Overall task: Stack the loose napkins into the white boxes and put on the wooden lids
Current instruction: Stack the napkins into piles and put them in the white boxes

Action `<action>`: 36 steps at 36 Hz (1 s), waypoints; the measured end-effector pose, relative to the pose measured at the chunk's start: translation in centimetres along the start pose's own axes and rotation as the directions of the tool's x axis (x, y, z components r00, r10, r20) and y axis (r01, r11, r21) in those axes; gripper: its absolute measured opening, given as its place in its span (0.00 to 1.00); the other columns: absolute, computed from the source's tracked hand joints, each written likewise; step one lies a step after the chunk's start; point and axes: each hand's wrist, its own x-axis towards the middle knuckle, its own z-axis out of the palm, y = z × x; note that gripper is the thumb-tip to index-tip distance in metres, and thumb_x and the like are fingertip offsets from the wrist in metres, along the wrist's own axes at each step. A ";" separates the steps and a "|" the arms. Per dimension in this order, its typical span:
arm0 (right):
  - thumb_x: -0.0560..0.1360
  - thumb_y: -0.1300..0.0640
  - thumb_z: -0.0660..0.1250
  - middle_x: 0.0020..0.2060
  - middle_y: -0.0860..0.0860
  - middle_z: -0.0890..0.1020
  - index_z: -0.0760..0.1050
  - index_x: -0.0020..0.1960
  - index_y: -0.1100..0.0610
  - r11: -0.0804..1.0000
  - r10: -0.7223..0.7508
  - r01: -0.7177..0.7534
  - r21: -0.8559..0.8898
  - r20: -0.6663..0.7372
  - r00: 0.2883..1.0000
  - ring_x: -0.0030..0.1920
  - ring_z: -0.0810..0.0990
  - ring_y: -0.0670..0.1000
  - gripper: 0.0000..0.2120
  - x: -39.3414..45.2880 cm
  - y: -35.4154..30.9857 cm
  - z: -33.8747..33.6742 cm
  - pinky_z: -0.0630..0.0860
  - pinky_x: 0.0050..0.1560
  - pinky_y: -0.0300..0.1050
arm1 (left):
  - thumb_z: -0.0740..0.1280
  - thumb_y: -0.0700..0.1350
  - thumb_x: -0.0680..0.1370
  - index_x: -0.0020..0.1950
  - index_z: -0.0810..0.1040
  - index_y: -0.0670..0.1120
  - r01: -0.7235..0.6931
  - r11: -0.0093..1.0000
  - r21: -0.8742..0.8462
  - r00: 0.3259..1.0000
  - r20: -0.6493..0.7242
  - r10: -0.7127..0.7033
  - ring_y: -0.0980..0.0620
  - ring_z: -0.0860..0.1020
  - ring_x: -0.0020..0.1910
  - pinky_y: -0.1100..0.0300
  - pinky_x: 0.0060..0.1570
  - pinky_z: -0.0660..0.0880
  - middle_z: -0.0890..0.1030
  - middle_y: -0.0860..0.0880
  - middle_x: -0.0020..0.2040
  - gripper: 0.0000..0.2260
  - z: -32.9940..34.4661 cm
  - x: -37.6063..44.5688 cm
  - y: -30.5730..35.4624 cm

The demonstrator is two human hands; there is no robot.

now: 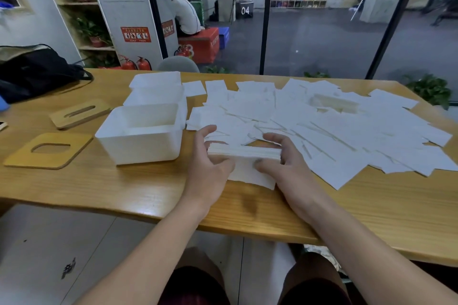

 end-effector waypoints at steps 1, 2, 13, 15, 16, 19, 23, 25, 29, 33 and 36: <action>0.77 0.54 0.77 0.60 0.47 0.84 0.74 0.69 0.36 1.000 0.000 0.000 -0.004 -0.001 1.000 0.59 0.85 0.51 0.25 0.0 0.0 0.0 0.82 0.63 0.57 | 0.70 0.32 0.76 0.75 0.70 0.65 -0.001 1.000 0.010 1.000 0.006 0.001 0.59 0.73 0.71 0.64 0.59 0.74 0.74 0.57 0.70 0.36 0.0 0.0 0.1; 0.77 0.51 0.77 0.59 0.43 0.84 0.75 0.69 0.36 1.000 -0.009 0.009 0.002 -0.008 1.000 0.60 0.84 0.49 0.24 0.0 0.1 0.2 0.82 0.63 0.54 | 0.70 0.32 0.76 0.74 0.70 0.65 -0.007 1.000 0.010 1.000 0.008 0.007 0.61 0.74 0.69 0.64 0.58 0.75 0.75 0.56 0.70 0.36 0.1 -0.1 0.1; 0.83 0.47 0.67 0.59 0.38 0.82 0.81 0.59 0.44 0.996 -0.012 0.041 0.083 -0.322 0.947 0.60 0.79 0.41 0.06 1.4 0.4 2.4 0.76 0.61 0.46 | 0.70 0.33 0.76 0.74 0.68 0.65 0.009 1.000 -0.018 1.000 0.018 -0.009 0.54 0.82 0.51 0.60 0.50 0.79 0.81 0.48 0.60 0.36 0.7 -0.4 -0.3; 0.85 0.52 0.64 0.55 0.39 0.84 0.82 0.57 0.46 0.993 -0.023 0.059 0.106 -0.310 0.951 0.53 0.80 0.38 0.08 1.3 0.2 2.6 0.76 0.52 0.43 | 0.70 0.34 0.75 0.73 0.68 0.67 -0.010 1.000 0.010 1.000 0.018 0.010 0.51 0.79 0.53 0.58 0.53 0.77 0.79 0.44 0.60 0.35 0.8 -0.6 -0.3; 0.85 0.54 0.62 0.54 0.39 0.84 0.82 0.57 0.47 0.992 -0.028 0.066 0.112 -0.314 0.949 0.50 0.80 0.35 0.10 1.2 0.0 2.7 0.74 0.50 0.41 | 0.70 0.35 0.75 0.72 0.69 0.67 -0.016 1.000 0.004 1.000 0.003 0.016 0.51 0.79 0.54 0.56 0.55 0.78 0.79 0.43 0.61 0.35 0.8 -0.6 -0.2; 0.87 0.53 0.60 0.54 0.38 0.83 0.82 0.59 0.48 0.991 -0.042 0.085 0.106 -0.359 0.932 0.50 0.78 0.30 0.11 1.4 -0.1 2.5 0.70 0.51 0.39 | 0.70 0.33 0.76 0.73 0.70 0.64 -0.022 0.997 -0.069 0.999 -0.038 0.019 0.56 0.80 0.48 0.59 0.51 0.80 0.80 0.46 0.63 0.34 0.6 -0.6 -0.2; 0.87 0.50 0.62 0.56 0.39 0.84 0.81 0.60 0.46 0.994 -0.051 0.079 0.073 -0.324 0.945 0.55 0.79 0.35 0.09 1.3 0.0 2.8 0.73 0.56 0.42 | 0.70 0.31 0.75 0.73 0.71 0.61 -0.053 0.997 -0.061 0.998 -0.035 0.051 0.59 0.80 0.46 0.68 0.47 0.78 0.79 0.50 0.62 0.33 0.5 -0.7 -0.5; 0.85 0.50 0.64 0.56 0.40 0.84 0.81 0.59 0.44 0.996 -0.049 0.071 0.059 -0.323 0.945 0.59 0.81 0.41 0.08 1.3 0.2 3.0 0.76 0.60 0.46 | 0.69 0.31 0.75 0.71 0.73 0.59 -0.060 0.995 -0.078 0.997 -0.051 0.056 0.59 0.80 0.44 0.67 0.44 0.77 0.80 0.51 0.59 0.31 0.5 -0.7 -0.5; 0.83 0.52 0.65 0.55 0.40 0.85 0.82 0.56 0.44 0.992 -0.027 0.069 0.110 -0.343 0.939 0.57 0.82 0.43 0.08 1.1 0.1 3.4 0.77 0.60 0.49 | 0.69 0.30 0.75 0.67 0.77 0.57 -0.075 0.993 -0.087 0.997 -0.034 0.073 0.61 0.77 0.40 0.66 0.41 0.76 0.80 0.51 0.59 0.27 0.4 -0.9 -0.2; 0.84 0.54 0.62 0.54 0.42 0.86 0.82 0.56 0.45 0.993 -0.062 0.090 0.073 -0.329 0.942 0.56 0.82 0.44 0.10 0.9 -0.1 3.6 0.77 0.58 0.48 | 0.69 0.30 0.75 0.66 0.79 0.58 -0.057 0.992 -0.116 0.998 -0.036 0.053 0.58 0.79 0.48 0.63 0.47 0.77 0.81 0.53 0.61 0.27 0.1 -0.7 -0.5; 0.86 0.51 0.60 0.55 0.41 0.86 0.81 0.57 0.43 0.997 -0.034 0.054 0.055 -0.324 0.945 0.58 0.82 0.46 0.11 1.0 0.3 3.3 0.77 0.59 0.50 | 0.69 0.31 0.76 0.68 0.78 0.59 0.000 0.990 -0.142 1.000 0.011 0.001 0.58 0.77 0.44 0.59 0.48 0.77 0.81 0.52 0.55 0.28 -0.4 -0.3 -0.8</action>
